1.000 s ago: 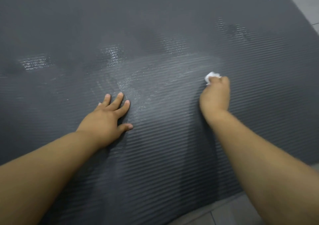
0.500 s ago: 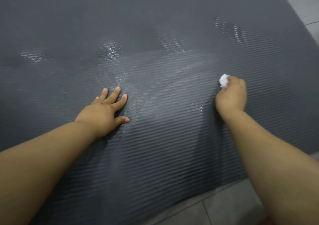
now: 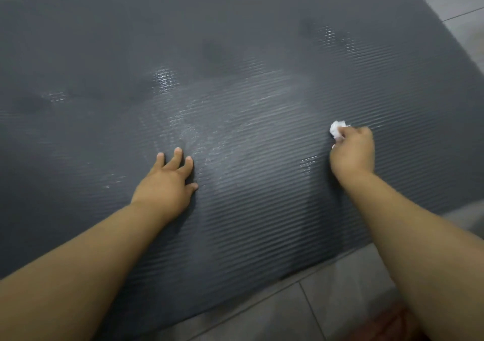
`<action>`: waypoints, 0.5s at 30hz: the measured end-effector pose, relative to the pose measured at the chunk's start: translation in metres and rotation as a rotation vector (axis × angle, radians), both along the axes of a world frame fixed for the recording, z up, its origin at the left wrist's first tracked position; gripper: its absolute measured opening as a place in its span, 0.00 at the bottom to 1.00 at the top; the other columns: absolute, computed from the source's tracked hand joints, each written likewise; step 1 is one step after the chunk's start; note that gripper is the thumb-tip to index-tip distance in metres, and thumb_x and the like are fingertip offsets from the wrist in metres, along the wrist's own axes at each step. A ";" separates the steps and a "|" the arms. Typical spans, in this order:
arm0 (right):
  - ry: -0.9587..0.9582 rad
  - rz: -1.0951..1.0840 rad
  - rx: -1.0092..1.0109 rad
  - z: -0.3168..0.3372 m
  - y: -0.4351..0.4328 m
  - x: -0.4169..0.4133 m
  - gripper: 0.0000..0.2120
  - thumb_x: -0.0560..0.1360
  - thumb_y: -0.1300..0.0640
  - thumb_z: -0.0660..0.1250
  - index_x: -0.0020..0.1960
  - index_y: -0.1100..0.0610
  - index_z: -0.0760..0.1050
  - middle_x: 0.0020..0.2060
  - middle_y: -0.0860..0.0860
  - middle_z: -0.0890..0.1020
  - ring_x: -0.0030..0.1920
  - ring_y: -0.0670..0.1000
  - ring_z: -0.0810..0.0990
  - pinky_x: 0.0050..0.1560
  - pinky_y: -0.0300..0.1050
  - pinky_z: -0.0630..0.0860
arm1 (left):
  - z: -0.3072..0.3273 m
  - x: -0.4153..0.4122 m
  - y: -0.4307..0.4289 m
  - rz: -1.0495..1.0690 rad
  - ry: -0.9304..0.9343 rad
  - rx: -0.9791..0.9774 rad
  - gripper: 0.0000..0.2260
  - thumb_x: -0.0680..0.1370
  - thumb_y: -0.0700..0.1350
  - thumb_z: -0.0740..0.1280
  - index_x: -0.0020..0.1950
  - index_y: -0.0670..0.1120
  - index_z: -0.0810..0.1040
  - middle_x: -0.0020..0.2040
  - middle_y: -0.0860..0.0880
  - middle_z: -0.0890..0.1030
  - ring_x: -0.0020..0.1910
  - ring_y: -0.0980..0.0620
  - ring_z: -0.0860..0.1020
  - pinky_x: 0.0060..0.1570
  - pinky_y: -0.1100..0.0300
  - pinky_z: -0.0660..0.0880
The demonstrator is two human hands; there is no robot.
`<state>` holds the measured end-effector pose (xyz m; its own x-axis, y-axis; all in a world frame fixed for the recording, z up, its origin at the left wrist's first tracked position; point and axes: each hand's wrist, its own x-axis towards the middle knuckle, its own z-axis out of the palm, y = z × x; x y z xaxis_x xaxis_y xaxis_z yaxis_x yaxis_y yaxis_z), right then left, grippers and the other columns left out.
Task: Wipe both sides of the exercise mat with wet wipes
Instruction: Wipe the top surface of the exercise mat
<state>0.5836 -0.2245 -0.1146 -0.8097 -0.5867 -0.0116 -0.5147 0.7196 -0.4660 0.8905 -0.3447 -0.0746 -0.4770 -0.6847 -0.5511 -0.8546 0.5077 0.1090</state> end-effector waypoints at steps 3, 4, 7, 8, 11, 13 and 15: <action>-0.013 -0.020 -0.043 0.004 -0.007 0.048 0.10 0.76 0.66 0.58 0.54 0.58 0.73 0.47 0.49 0.73 0.51 0.56 0.74 0.47 0.37 0.66 | -0.001 -0.002 0.020 0.047 0.040 -0.007 0.27 0.81 0.56 0.54 0.77 0.51 0.50 0.78 0.51 0.43 0.76 0.43 0.43 0.73 0.50 0.51; -0.008 0.144 -0.029 0.000 -0.006 0.077 0.11 0.76 0.65 0.58 0.56 0.58 0.73 0.48 0.48 0.72 0.51 0.56 0.74 0.47 0.38 0.66 | -0.003 -0.002 0.027 0.056 0.055 -0.007 0.27 0.81 0.56 0.54 0.77 0.51 0.50 0.78 0.51 0.43 0.76 0.43 0.43 0.74 0.50 0.49; 0.004 0.801 0.024 0.002 0.009 0.143 0.14 0.78 0.56 0.55 0.60 0.56 0.73 0.54 0.55 0.73 0.51 0.59 0.75 0.48 0.47 0.71 | -0.007 0.000 0.039 0.082 0.097 -0.021 0.25 0.82 0.54 0.53 0.77 0.52 0.50 0.78 0.51 0.44 0.76 0.45 0.42 0.74 0.51 0.46; 0.005 0.972 0.011 0.005 0.014 0.144 0.15 0.79 0.54 0.53 0.58 0.56 0.74 0.54 0.54 0.75 0.52 0.58 0.76 0.49 0.47 0.72 | -0.008 0.001 0.039 0.089 0.106 -0.020 0.25 0.81 0.54 0.53 0.77 0.52 0.50 0.78 0.51 0.44 0.76 0.45 0.42 0.74 0.51 0.46; 0.177 0.927 -0.069 0.003 0.027 0.086 0.14 0.73 0.59 0.58 0.55 0.56 0.77 0.52 0.57 0.79 0.49 0.59 0.79 0.43 0.46 0.78 | -0.009 0.004 0.034 0.084 0.106 -0.006 0.25 0.81 0.55 0.53 0.77 0.53 0.51 0.78 0.53 0.44 0.76 0.46 0.43 0.74 0.51 0.48; 0.195 0.470 0.017 0.003 0.037 0.026 0.15 0.72 0.65 0.61 0.57 0.58 0.77 0.53 0.62 0.76 0.48 0.63 0.78 0.47 0.50 0.76 | -0.010 0.004 0.034 0.078 0.099 -0.011 0.25 0.81 0.55 0.53 0.77 0.53 0.51 0.78 0.53 0.44 0.76 0.46 0.43 0.74 0.51 0.49; 0.057 0.016 0.111 0.005 0.050 -0.014 0.14 0.73 0.66 0.61 0.57 0.62 0.77 0.54 0.63 0.73 0.51 0.64 0.76 0.52 0.47 0.71 | -0.011 0.003 0.036 0.068 0.089 -0.026 0.25 0.82 0.55 0.52 0.77 0.53 0.51 0.78 0.52 0.44 0.76 0.45 0.44 0.74 0.51 0.49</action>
